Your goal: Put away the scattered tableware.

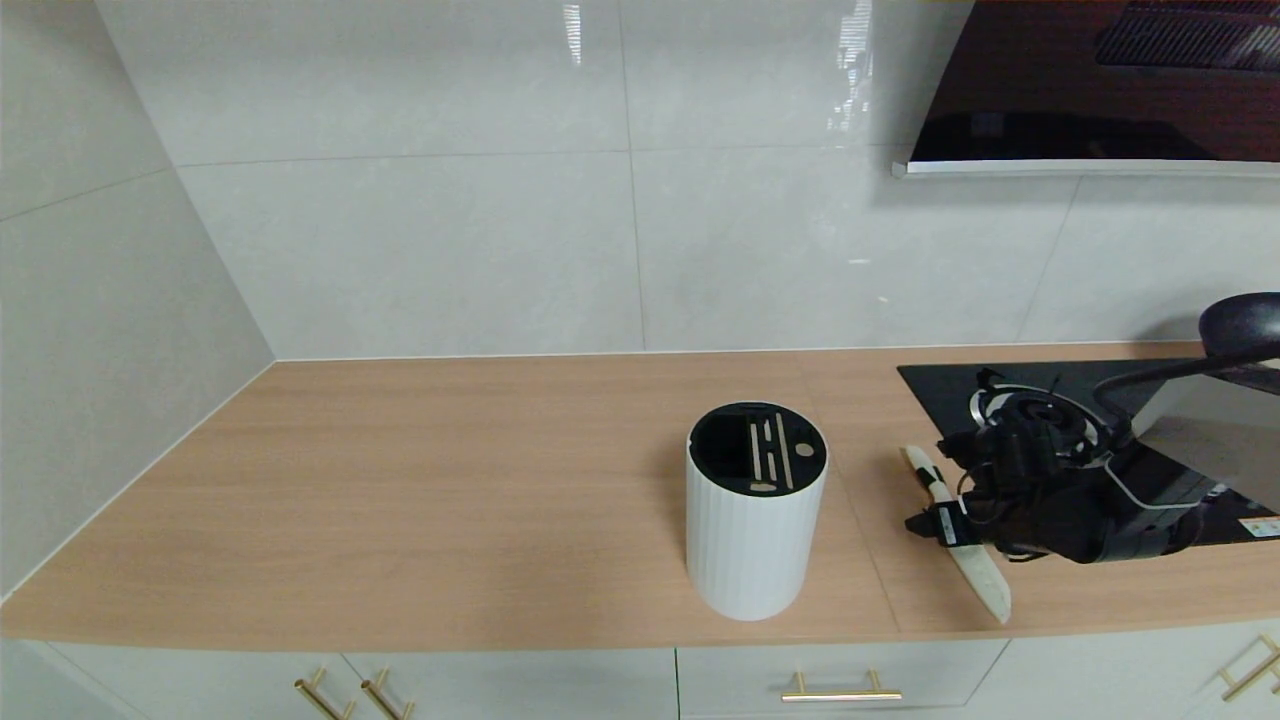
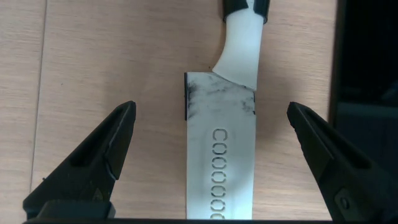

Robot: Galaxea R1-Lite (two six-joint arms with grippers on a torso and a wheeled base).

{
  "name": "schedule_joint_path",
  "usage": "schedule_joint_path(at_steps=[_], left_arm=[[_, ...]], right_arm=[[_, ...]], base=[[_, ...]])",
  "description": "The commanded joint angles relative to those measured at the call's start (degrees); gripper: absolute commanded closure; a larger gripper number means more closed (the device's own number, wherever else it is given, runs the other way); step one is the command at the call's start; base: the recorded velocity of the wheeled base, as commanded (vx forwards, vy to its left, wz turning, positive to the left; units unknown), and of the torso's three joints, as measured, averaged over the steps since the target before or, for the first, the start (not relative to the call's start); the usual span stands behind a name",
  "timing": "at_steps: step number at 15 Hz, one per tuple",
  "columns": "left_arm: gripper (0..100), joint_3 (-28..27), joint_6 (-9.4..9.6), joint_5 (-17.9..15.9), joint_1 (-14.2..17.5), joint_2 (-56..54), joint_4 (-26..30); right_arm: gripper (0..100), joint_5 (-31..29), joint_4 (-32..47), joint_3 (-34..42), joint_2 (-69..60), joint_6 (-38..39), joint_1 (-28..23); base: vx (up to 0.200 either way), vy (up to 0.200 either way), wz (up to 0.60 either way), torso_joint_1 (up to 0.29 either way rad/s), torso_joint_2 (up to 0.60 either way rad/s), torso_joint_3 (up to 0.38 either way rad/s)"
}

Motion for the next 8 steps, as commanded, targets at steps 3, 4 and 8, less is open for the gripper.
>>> schedule_joint_path(at_steps=[3, 4, 8], left_arm=[[0, 0.01, -0.04, 0.02, 0.02, 0.00, -0.05], [0, 0.01, -0.04, 0.02, 0.02, 0.00, 0.04], [0, 0.01, -0.04, 0.02, 0.02, 0.09, 0.04]], right_arm=[[0, 0.01, -0.03, -0.62, 0.71, -0.02, -0.41], [0, 0.01, -0.03, -0.70, 0.80, -0.02, -0.49], [0, 0.01, -0.29, -0.70, 1.15, -0.02, -0.58]], base=[[0.000, 0.000, 0.00, 0.000, 0.00, 0.000], [0.000, 0.000, 0.00, 0.000, 0.00, 0.000], [0.000, 0.000, 0.00, 0.000, 0.00, 0.000]])
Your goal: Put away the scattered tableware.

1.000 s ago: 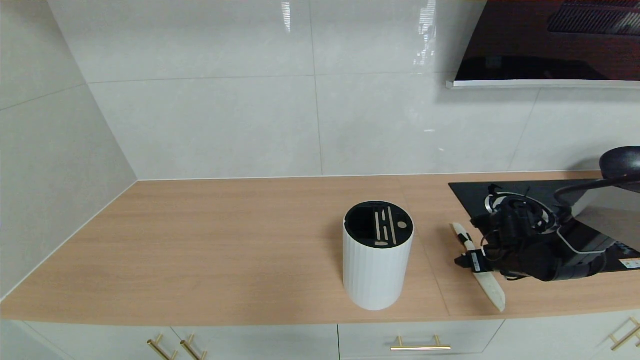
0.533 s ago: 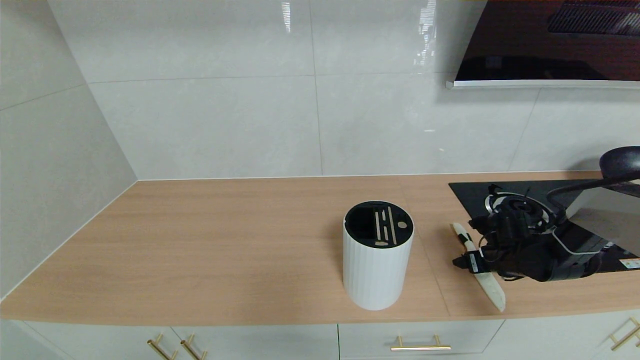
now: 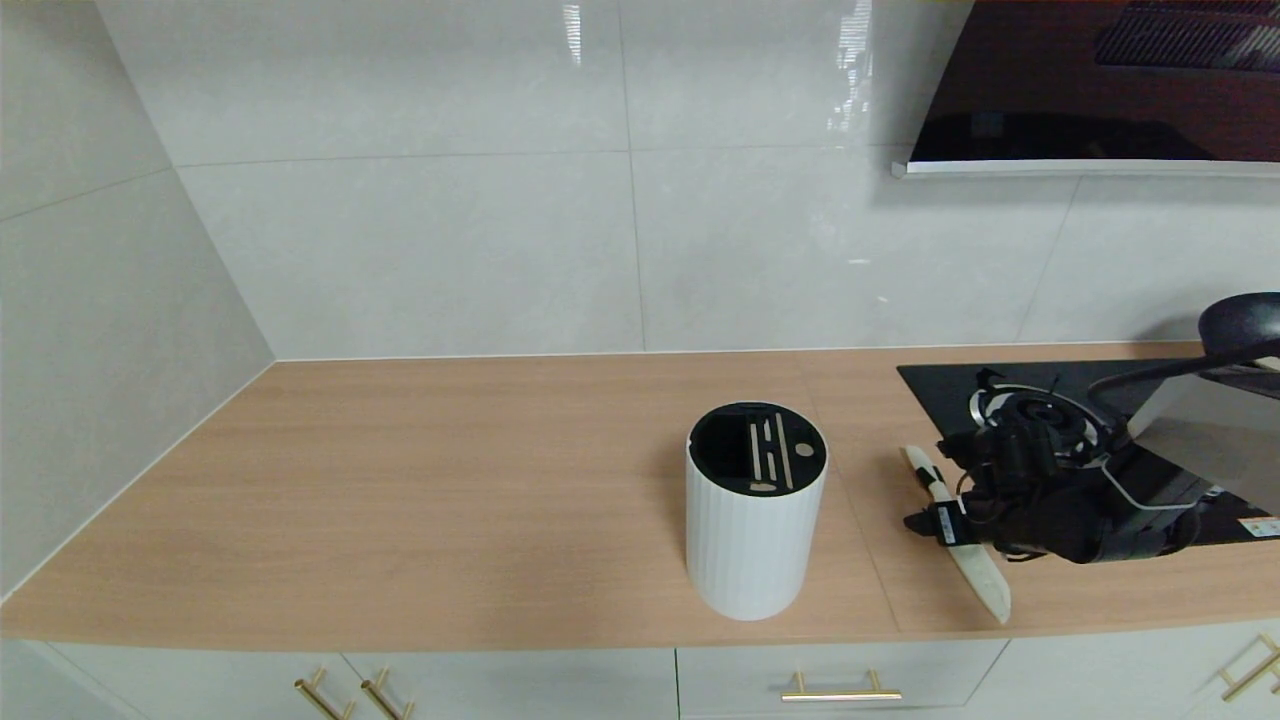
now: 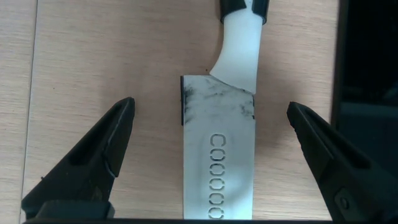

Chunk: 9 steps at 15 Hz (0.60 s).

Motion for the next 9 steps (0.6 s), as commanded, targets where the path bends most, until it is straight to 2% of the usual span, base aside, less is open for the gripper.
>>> schedule_joint_path(at_steps=[1, 9], left_arm=[[0, 0.01, -0.02, 0.04, 0.02, 0.00, -0.07], [0, 0.01, -0.02, 0.04, 0.02, 0.00, -0.07]], right_arm=[[100, -0.04, 0.06, 0.17, 0.25, -0.13, 0.00], [100, -0.48, 0.06, 0.25, 0.34, -0.31, 0.00]], base=[[0.000, 0.000, 0.00, 0.000, 0.00, 0.000], [0.000, 0.000, 0.00, 0.000, 0.00, 0.000]])
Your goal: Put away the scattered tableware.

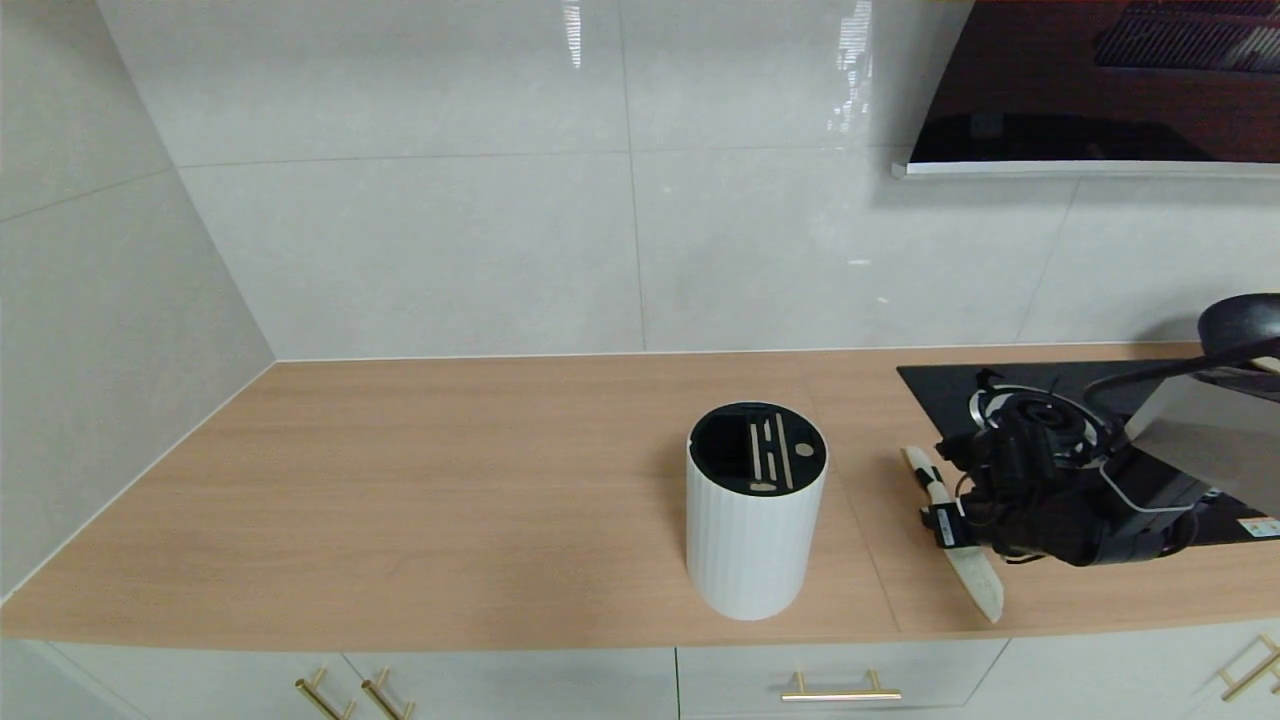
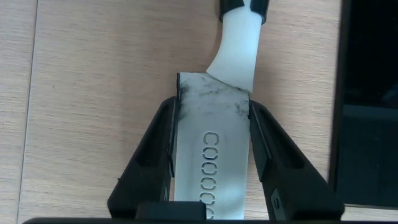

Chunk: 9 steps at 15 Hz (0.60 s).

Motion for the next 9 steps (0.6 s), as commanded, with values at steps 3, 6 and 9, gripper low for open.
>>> schedule_joint_path(at_steps=[3, 6, 9], left_arm=[[0, -0.01, -0.04, 0.02, 0.02, 0.09, -0.05], [0, -0.01, -0.04, 0.02, 0.02, 0.09, -0.05], [0, -0.01, 0.83, 0.02, 0.02, 0.00, 0.04]], right_arm=[[100, 0.05, 0.21, 0.79, -6.01, 0.38, 0.00], [100, 0.57, -1.02, 6.41, -19.63, 1.25, 0.09], [100, 1.36, -0.67, 8.96, -33.08, 1.17, 1.50]], base=[[0.000, 0.000, 0.00, 0.000, 0.00, 0.000], [0.000, 0.000, 0.00, 0.000, 0.00, 0.000], [0.000, 0.000, 0.00, 0.000, 0.00, 0.000]])
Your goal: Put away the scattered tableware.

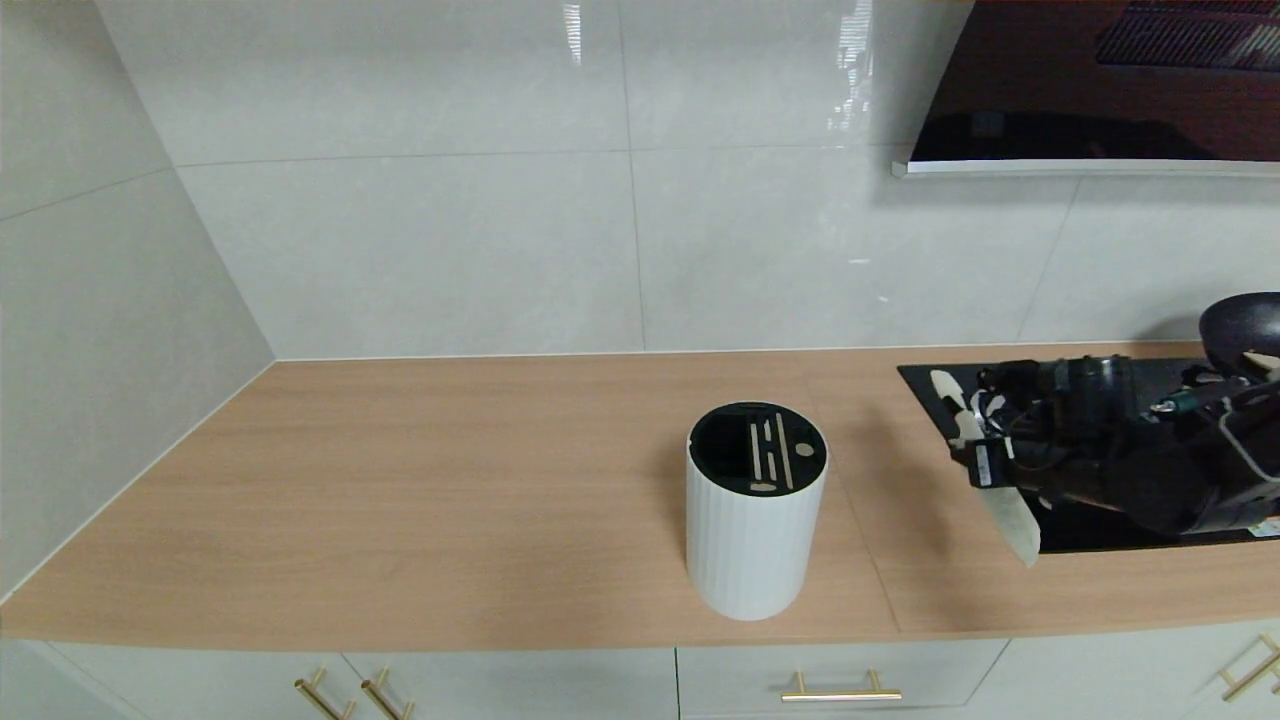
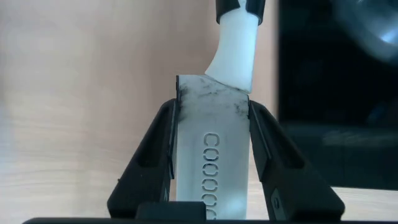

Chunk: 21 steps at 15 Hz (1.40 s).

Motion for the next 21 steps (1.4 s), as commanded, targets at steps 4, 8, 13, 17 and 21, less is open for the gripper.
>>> schedule_joint_path(at_steps=[4, 8, 13, 17, 21], left_arm=[[0, -0.96, 0.39, -0.86, 0.02, 0.00, -0.60], [0, -26.88, -0.84, -24.33, -0.86, 24.79, 4.23], [0, -43.14, -17.01, -32.85, -15.36, 59.94, -4.03], [0, -43.23, -36.00, -28.90, -27.14, 78.40, -34.79], [0, -45.78, -37.67, -26.00, -33.29, 90.00, -44.28]], right_arm=[[100, -0.13, 3.27, 2.43, -24.38, 0.38, 6.58], [100, -2.24, 6.87, -1.00, -31.59, 2.84, 17.74], [100, -11.20, 7.14, 0.93, -32.12, 5.30, 33.30], [100, -13.13, 7.05, 3.04, -29.13, 8.20, 42.35], [100, -15.33, 6.79, 3.04, -27.63, 9.70, 48.68]], base=[[0.000, 0.000, 0.00, 0.000, 0.00, 0.000], [0.000, 0.000, 0.00, 0.000, 0.00, 0.000], [0.000, 0.000, 0.00, 0.000, 0.00, 0.000], [0.000, 0.000, 0.00, 0.000, 0.00, 0.000], [0.000, 0.000, 0.00, 0.000, 0.00, 0.000]])
